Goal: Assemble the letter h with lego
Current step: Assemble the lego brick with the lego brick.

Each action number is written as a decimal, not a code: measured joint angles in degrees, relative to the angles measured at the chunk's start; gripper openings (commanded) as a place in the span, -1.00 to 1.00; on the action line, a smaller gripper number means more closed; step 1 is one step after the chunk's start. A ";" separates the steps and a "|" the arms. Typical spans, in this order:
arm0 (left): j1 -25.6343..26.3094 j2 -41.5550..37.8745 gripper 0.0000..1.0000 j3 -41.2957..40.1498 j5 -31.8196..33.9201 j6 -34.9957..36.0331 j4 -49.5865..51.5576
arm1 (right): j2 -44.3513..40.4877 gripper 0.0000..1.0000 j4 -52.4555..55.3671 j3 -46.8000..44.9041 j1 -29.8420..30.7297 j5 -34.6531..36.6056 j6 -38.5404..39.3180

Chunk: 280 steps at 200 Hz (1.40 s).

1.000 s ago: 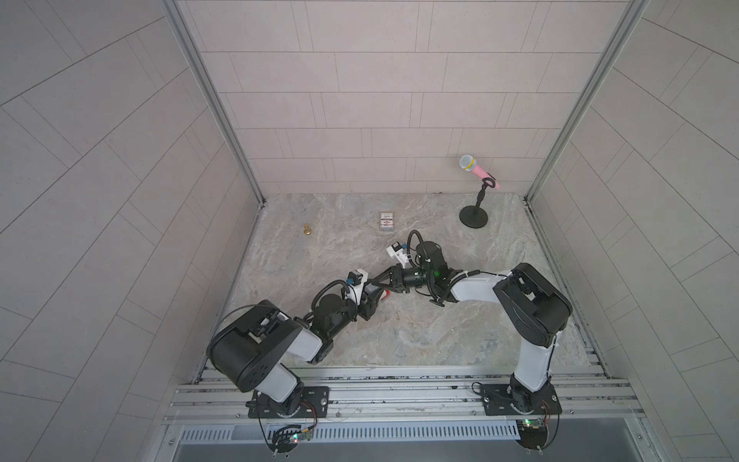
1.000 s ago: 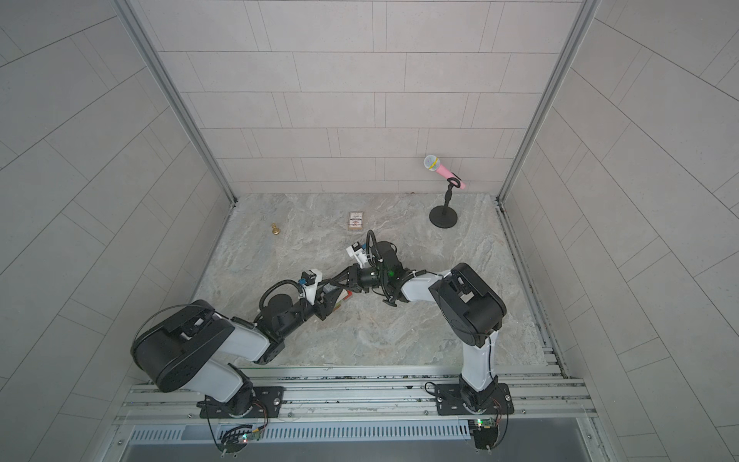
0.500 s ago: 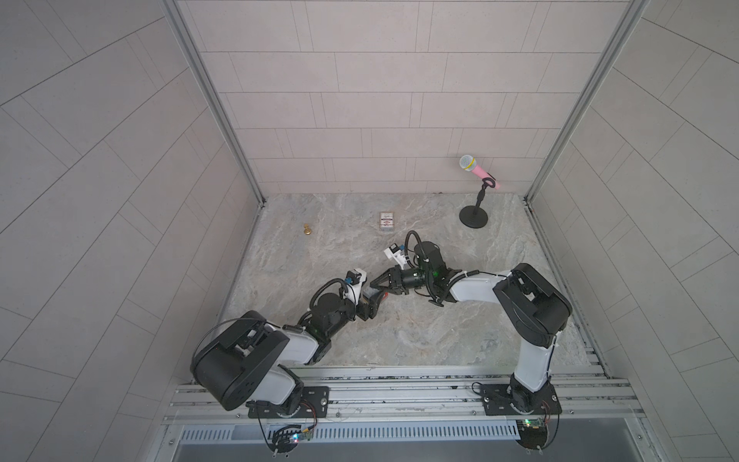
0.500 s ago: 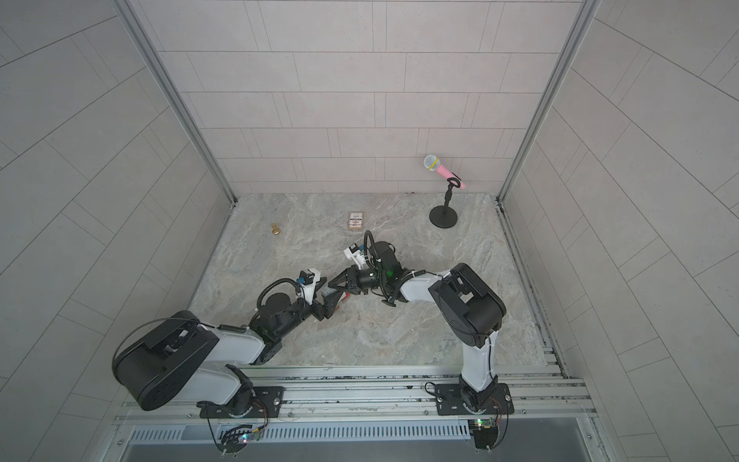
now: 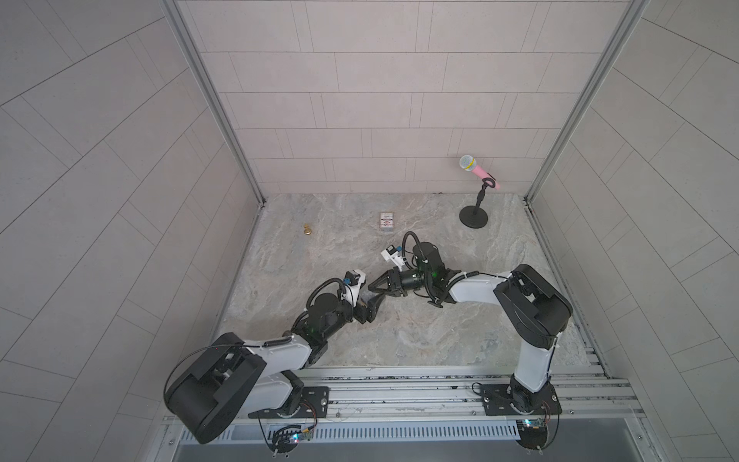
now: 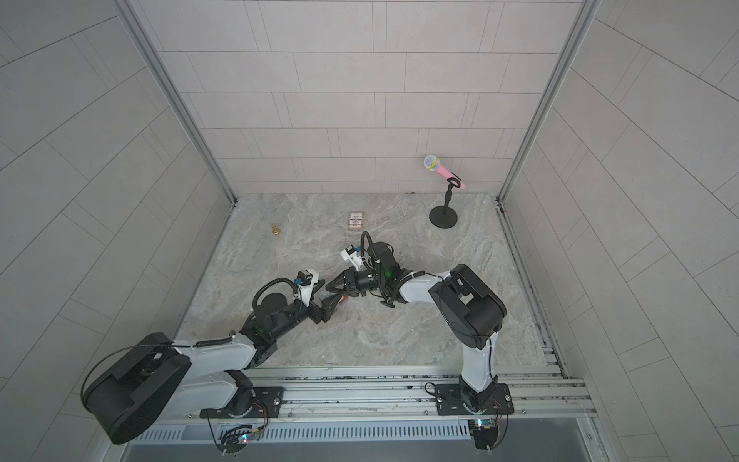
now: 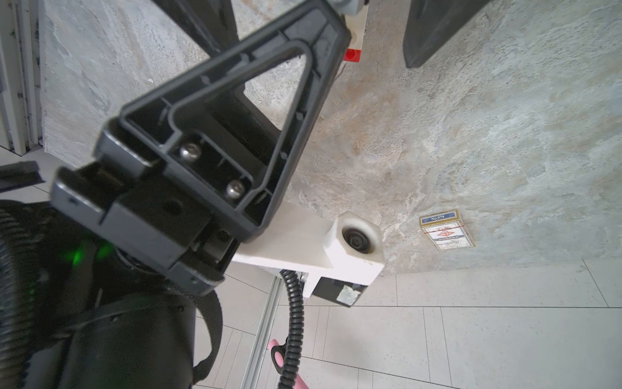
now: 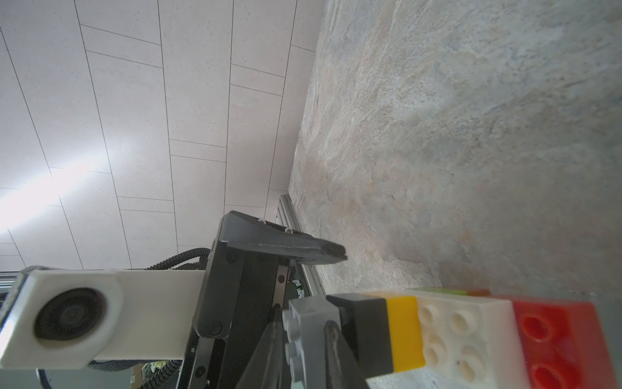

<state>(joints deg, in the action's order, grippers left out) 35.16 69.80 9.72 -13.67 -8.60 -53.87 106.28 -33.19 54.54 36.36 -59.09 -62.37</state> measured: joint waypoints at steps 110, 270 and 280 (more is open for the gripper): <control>-0.04 -3.39 0.76 3.56 1.55 -1.64 11.30 | 0.00 -0.45 1.49 0.28 -0.68 0.81 0.87; -0.68 -9.22 0.80 12.20 2.21 -6.93 30.73 | -0.02 -0.32 3.30 1.18 -1.70 2.86 2.71; -0.74 -11.21 0.78 13.62 2.97 -8.24 31.01 | -0.02 -0.32 4.33 0.98 -1.88 2.99 3.06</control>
<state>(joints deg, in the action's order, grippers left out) 34.41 58.59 23.33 -10.70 -16.84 -22.85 106.26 -28.86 55.53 34.48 -56.10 -59.31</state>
